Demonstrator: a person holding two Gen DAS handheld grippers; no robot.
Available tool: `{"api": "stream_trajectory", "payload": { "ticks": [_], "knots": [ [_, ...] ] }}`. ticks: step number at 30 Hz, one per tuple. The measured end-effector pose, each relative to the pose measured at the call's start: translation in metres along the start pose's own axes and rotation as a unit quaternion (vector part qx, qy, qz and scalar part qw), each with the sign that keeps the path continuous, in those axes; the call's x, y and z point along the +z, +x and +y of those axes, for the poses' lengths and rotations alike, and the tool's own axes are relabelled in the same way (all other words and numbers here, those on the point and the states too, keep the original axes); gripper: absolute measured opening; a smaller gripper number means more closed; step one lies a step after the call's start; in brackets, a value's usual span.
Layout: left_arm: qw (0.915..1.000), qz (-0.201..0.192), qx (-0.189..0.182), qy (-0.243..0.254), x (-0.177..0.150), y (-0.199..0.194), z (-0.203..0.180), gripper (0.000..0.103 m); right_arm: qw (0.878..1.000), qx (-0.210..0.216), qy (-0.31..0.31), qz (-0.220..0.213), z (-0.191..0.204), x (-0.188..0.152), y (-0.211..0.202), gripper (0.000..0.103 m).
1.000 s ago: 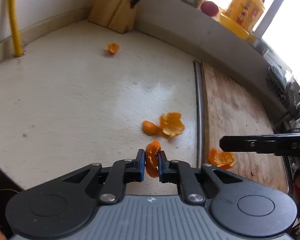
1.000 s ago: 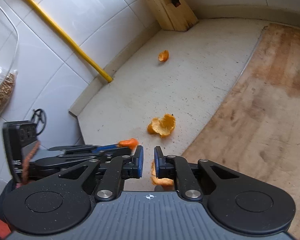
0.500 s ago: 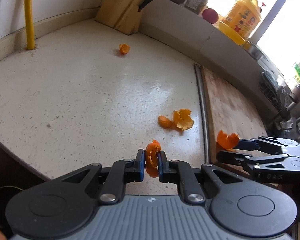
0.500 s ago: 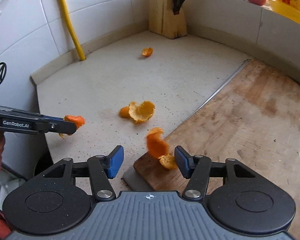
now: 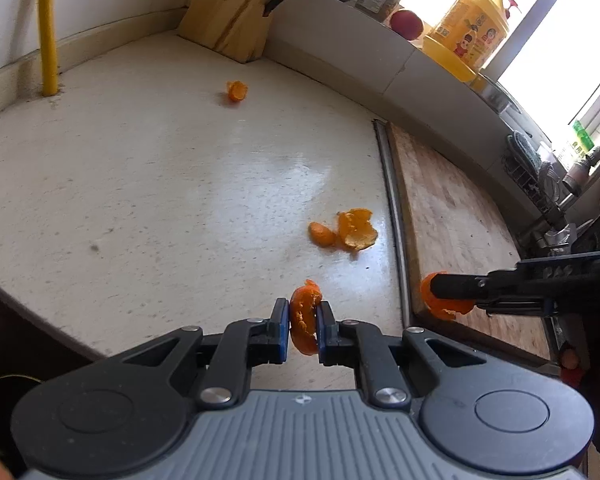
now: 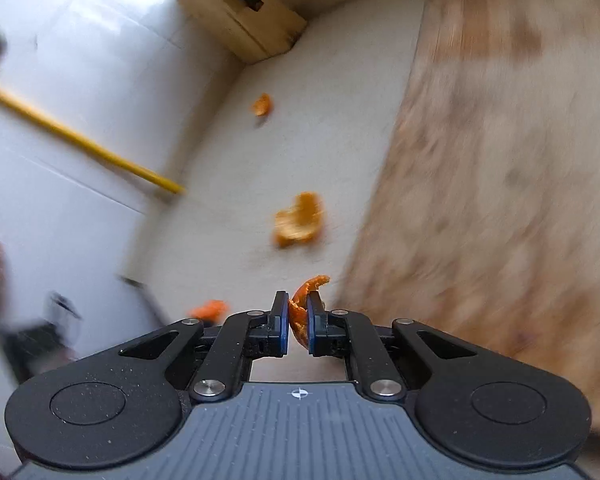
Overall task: Collect trash
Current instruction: 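Lift both held orange peels with both tools toward the black bin, then lower both tools into the black bin and open them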
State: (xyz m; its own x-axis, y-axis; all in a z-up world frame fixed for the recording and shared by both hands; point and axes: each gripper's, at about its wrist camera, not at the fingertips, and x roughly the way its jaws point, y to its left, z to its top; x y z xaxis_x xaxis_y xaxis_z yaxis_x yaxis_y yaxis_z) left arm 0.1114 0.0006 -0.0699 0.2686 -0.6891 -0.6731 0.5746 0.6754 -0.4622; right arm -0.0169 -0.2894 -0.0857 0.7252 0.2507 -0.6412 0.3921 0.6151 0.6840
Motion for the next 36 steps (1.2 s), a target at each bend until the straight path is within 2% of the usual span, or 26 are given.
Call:
{"api": "stream_trajectory", "payload": {
  "ticks": [6,11,15,21,29,36],
  "knots": [
    [0.9996,-0.013,0.018,-0.015,-0.004,-0.018,0.015,0.013,0.996,0.079,0.032,0.016,0.011,-0.002,0.023,0.012],
    [0.9983,-0.035,0.038,-0.026,-0.003,-0.033,0.026,0.013,0.993,0.108,0.012,0.04,0.038,0.002,0.053,0.012],
    [0.9958,-0.064,0.059,-0.03,0.002,-0.046,0.03,0.013,0.991,0.123,-0.022,0.048,0.067,0.007,0.064,0.012],
    [0.9917,-0.105,0.069,-0.026,0.015,-0.062,0.031,0.013,0.987,0.136,-0.072,0.033,0.102,0.019,0.068,0.012],
    [0.9873,-0.138,0.079,-0.015,0.022,-0.075,0.025,0.013,0.981,0.157,-0.111,0.025,0.133,0.021,0.07,0.012],
    [0.9794,-0.16,0.12,-0.03,0.011,-0.1,0.033,0.013,0.971,0.182,-0.147,0.051,0.162,0.011,0.087,0.012]
  ]
}}
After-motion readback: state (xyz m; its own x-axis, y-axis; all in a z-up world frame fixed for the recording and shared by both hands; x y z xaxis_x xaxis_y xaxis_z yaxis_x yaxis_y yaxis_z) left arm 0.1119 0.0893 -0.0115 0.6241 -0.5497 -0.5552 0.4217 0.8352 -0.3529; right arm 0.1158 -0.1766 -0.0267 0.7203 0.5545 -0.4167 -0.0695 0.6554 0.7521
